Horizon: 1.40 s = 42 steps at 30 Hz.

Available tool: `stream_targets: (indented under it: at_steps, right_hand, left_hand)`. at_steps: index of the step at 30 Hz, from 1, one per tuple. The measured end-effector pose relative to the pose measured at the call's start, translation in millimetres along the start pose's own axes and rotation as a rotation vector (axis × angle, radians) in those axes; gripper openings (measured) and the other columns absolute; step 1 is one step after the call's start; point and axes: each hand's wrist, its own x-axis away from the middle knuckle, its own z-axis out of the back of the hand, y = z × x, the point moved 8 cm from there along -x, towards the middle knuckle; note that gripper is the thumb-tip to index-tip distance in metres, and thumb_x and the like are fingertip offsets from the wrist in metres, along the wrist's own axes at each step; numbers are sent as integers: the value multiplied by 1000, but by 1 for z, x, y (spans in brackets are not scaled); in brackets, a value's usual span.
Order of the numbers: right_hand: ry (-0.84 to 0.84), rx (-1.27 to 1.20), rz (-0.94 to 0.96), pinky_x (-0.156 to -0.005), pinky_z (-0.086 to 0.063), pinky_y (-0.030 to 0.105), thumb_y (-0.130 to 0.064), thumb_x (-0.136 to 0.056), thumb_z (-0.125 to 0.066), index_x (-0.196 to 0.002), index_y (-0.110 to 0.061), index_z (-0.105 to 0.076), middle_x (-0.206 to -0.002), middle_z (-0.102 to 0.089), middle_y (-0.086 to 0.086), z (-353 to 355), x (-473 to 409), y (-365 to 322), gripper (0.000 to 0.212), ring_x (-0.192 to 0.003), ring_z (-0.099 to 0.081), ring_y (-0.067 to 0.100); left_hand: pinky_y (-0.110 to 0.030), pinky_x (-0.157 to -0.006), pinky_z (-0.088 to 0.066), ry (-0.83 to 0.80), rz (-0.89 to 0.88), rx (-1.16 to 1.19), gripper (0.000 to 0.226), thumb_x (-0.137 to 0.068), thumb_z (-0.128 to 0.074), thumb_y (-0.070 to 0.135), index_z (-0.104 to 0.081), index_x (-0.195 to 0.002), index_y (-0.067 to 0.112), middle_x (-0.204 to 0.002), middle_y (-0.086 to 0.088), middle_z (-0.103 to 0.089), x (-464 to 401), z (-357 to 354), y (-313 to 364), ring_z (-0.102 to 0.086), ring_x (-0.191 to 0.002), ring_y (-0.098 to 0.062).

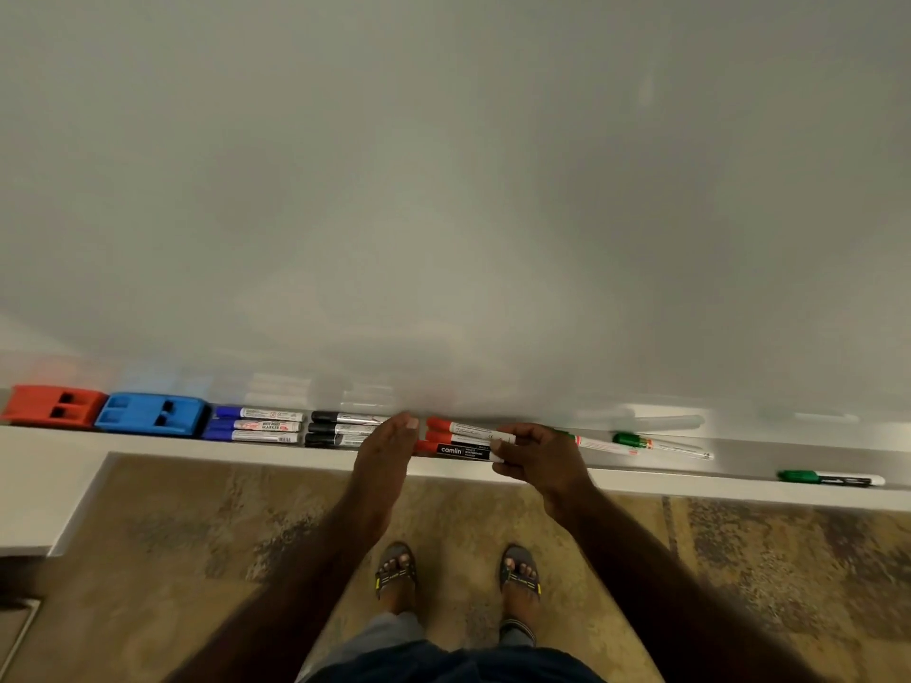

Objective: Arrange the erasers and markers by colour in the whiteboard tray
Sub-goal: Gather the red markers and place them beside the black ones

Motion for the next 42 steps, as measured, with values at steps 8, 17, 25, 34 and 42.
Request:
stream_targets:
  at_steps: [8,17,25,34,42]
  right_hand:
    - [82,347,135,-78,-65,38,-11,-80,-86,-98,-12,-77,-92,-79,8,-5,-6,-14,20,-81,-77,22]
    - [127,953,323,-74,-56,30,-21,-83,-81,-103,-14,-74,-93,-75,1,-19,8,-37,22,-82,-68,17]
    - [199,933,331,-74,-55,28,-11,-80,-77,-103,-14,-76,-95,-77,2,-12,9,-40,23,-79,-66,17]
    - [249,895,338,-60,-45,11,2,-79,-68,-92,-15,-76,-78,-68,-9,-11,13,-33,23,-71,-64,8]
    - [238,809,323,-76,-61,42,4,-78,-69,-91,-5,-74,-84,-76,8,-17,8,-28,17,-79,-72,23]
  left_hand:
    - [-41,-91,-57,20,89,-137,26,-106,-48,28,-72,-111,18,-104,-2,-78,-5,-7,9,-72,-103,-23]
    - [-34,-87,-58,24,142,-170,23,-105,-52,28,-72,-109,20,-100,2,-79,-9,-5,14,-73,-102,-21]
    - [-51,-101,-53,30,152,-179,23,-105,-52,26,-74,-100,24,-103,-4,-79,-8,-3,19,-73,-102,-24]
    - [-51,-102,-52,48,173,-206,25,-104,-51,21,-73,-93,22,-104,-9,-77,-10,-1,21,-71,-103,-28]
    - [-36,-88,-59,37,191,-160,25,-105,-47,14,-73,-106,12,-104,-12,-78,-10,-2,20,-74,-99,-27]
